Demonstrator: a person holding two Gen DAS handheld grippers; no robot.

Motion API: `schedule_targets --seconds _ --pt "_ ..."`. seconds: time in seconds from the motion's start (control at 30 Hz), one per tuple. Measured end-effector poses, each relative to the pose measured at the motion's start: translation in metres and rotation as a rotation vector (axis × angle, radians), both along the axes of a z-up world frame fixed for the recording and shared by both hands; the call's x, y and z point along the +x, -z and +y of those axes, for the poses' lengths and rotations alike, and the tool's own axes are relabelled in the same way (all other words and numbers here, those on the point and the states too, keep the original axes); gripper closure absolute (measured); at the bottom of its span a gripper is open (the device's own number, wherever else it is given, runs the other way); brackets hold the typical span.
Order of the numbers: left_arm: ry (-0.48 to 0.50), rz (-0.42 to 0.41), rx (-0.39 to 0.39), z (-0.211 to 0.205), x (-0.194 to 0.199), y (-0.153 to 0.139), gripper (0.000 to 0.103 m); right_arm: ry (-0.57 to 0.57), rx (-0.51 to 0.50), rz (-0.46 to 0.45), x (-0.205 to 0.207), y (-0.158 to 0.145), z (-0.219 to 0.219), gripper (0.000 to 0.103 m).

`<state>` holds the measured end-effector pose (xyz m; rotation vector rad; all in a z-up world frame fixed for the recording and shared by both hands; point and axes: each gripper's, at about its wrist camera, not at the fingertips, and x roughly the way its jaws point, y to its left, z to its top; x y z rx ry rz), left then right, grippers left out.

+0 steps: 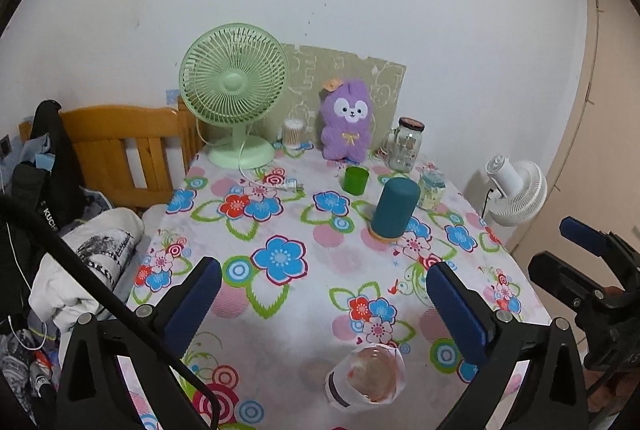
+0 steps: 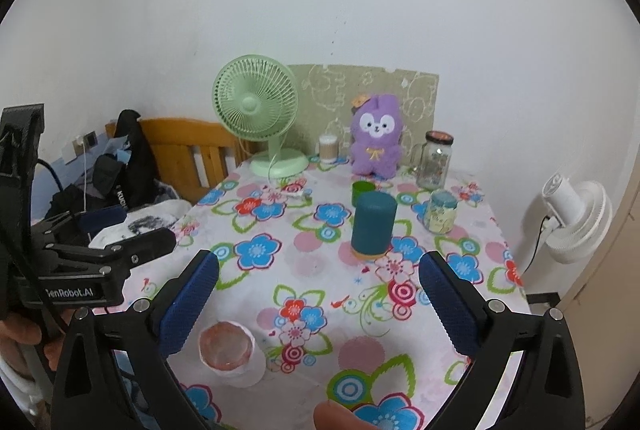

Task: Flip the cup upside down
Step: 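Open the left gripper and pull it back from the cup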

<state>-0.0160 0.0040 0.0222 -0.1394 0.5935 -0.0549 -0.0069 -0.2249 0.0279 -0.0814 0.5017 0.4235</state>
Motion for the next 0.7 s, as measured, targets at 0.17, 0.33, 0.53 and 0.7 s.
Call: schedule_targets --seconds 0.17,0.33,0.53,0.7 --pt "-0.008 -0.017 0.005 -0.003 -0.001 0.0 0.0 0.007 -0.006 -0.019 -0.003 -0.003 0.001 0.0" --pt "-0.018 -0.037 0.016 -0.006 -0.001 -0.001 0.0 0.007 -0.015 -0.031 -0.005 -0.004 0.003 0.0" --pt "-0.032 -0.074 0.039 -0.009 -0.004 -0.006 0.0 0.004 -0.009 -0.035 -0.004 -0.005 0.003 0.0" --pt "-0.031 -0.082 0.046 -0.01 -0.004 -0.009 0.0 0.002 -0.008 -0.034 -0.004 -0.005 0.003 0.0"
